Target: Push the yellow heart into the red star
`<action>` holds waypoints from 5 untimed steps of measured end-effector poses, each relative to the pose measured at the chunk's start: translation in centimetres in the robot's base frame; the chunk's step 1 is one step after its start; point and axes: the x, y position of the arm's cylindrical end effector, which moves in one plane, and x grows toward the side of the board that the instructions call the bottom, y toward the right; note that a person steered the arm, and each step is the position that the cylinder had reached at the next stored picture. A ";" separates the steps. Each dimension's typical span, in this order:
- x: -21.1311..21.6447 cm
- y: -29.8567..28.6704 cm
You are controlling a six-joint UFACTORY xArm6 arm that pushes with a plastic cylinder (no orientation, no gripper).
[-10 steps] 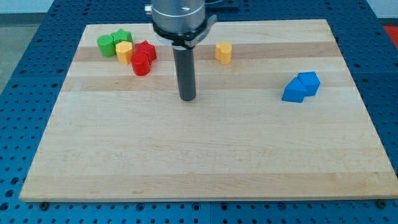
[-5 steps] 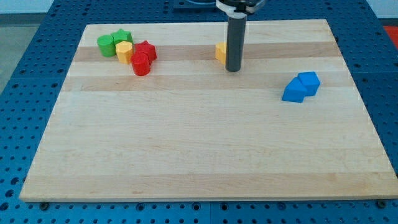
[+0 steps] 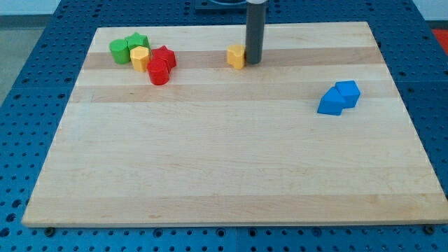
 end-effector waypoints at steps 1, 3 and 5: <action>0.0 -2.8; 0.0 -9.2; 0.0 -14.2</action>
